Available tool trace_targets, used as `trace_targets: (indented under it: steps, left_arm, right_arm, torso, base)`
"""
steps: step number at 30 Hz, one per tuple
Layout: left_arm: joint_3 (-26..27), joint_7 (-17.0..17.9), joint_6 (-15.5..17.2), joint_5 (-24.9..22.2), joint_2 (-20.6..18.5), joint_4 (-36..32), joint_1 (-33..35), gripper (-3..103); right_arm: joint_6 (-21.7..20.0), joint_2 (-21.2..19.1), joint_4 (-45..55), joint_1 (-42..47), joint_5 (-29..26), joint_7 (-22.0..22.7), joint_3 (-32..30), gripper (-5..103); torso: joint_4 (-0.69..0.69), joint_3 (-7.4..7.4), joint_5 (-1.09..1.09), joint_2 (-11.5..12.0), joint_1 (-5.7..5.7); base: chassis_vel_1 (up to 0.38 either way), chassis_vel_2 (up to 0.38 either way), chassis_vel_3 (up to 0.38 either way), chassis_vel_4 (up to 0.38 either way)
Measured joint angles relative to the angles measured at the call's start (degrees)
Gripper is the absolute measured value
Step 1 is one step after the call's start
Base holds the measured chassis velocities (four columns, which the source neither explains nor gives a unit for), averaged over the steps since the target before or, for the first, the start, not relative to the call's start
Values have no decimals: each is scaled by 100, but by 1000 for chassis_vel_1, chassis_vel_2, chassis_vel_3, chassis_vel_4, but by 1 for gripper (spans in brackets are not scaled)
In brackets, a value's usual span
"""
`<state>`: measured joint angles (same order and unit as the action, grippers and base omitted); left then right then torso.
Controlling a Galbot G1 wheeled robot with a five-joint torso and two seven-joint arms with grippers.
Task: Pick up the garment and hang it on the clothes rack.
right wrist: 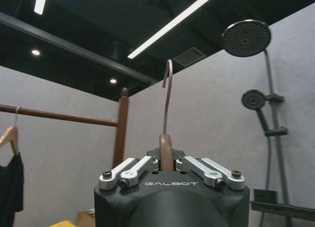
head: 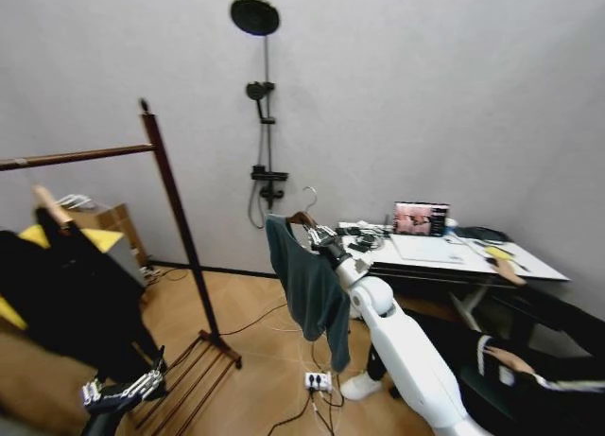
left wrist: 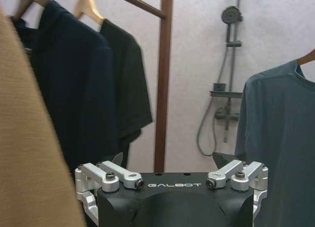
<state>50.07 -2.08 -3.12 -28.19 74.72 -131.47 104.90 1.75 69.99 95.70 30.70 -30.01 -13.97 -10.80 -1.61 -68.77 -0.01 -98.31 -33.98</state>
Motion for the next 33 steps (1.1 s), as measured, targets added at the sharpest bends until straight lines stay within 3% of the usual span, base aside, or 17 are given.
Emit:
trace_targets:
  steps: [7, 9, 21, 27, 33]
  left_arm:
    - [0, 0, 0, 0, 0, 0, 0, 100]
    - [0, 0, 0, 0, 0, 0, 0, 100]
    - [0, 1, 0, 0, 0, 0, 0, 100]
    - [0, -1, 0, 0, 0, 0, 0, 100]
    - [0, 2, -1, 0, 0, 0, 0, 100]
  right_arm:
    - [-314, -14, 4, -333, -75, 177, 167, 10]
    - [-438, -191, -35, -626, -172, 256, 293, 10]
    - [-449, -667, -860, -1905, -480, 252, 808, 10]
    - [-256, -254, -1541, -2546, -459, 267, 1157, 10]
    - [38, 283, -2378, -3044, -86, 409, 1209, 10]
  torso:
    - [-2, 0, 2, 0, -1]
    - [-2, 0, 2, 0, -1]
    - [-2, 0, 2, 0, -1]
    - [-1, 0, 1, 0, -1]
    - [0, 0, 0, 0, -1]
  base:
    - [125, 130, 120, 115]
    - [134, 140, 133, 125]
    - [125, 130, 120, 124]
    - [118, 124, 121, 116]
    - [146, 138, 133, 127]
